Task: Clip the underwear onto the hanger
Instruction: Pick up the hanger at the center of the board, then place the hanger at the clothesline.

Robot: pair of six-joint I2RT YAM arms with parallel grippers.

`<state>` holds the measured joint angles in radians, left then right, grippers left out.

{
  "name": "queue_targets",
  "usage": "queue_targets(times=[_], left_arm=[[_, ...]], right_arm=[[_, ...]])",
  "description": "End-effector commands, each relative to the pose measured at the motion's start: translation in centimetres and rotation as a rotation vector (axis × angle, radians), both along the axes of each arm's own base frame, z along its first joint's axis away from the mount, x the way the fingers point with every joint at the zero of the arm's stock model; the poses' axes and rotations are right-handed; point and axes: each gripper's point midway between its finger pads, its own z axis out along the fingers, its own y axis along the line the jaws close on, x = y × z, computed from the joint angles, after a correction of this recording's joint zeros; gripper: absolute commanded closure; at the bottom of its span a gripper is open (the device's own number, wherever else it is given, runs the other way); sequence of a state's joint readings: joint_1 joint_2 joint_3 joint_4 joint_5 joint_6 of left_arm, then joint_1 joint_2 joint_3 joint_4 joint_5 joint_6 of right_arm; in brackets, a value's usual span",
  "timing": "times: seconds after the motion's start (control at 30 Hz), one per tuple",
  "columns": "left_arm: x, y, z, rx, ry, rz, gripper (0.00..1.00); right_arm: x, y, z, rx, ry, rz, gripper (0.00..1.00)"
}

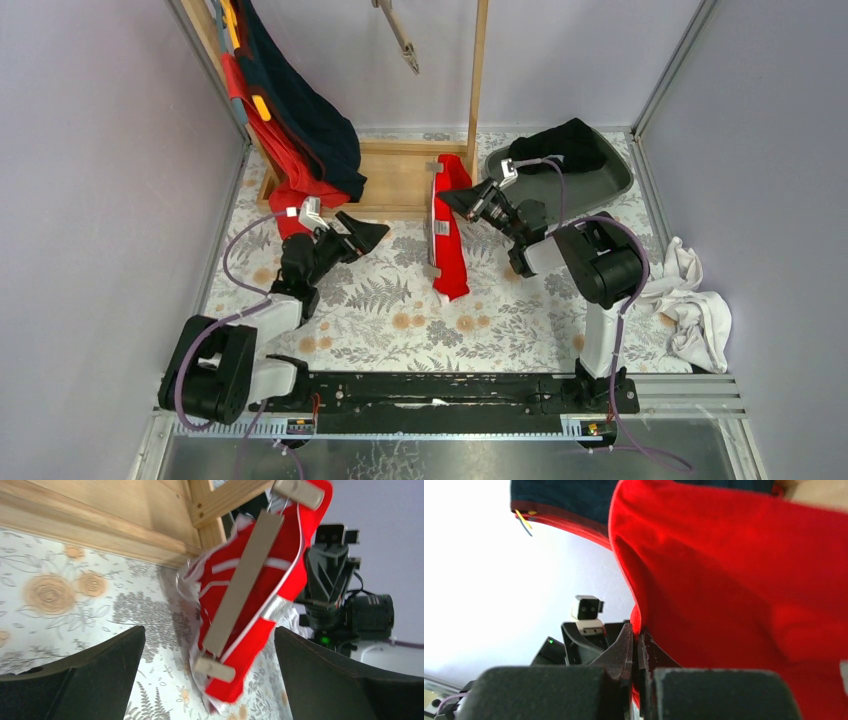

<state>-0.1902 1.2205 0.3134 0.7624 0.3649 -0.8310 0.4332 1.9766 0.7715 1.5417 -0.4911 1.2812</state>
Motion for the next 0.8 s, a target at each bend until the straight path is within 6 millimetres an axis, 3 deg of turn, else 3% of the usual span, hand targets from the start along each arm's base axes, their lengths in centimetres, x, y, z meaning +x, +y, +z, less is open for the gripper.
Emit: queue_targets(times=[0.0,0.2,0.77], left_arm=[[-0.7,-2.3,3.3,-0.097,-0.161,-0.098,0.00],[-1.7,-4.7,4.2,-0.250,-0.244,-0.242,0.00],[1.1,-9.3,3.7,-0.227,-0.301,-0.347,0.00]], right_arm=[[-0.7,-0.7,8.4,0.133,-0.240,0.021,1.00],[-0.8,-0.6,10.1,0.144,-0.285,0.049,1.00],[-2.4,-0.7,13.2,0.181,-0.321,0.120,1.00]])
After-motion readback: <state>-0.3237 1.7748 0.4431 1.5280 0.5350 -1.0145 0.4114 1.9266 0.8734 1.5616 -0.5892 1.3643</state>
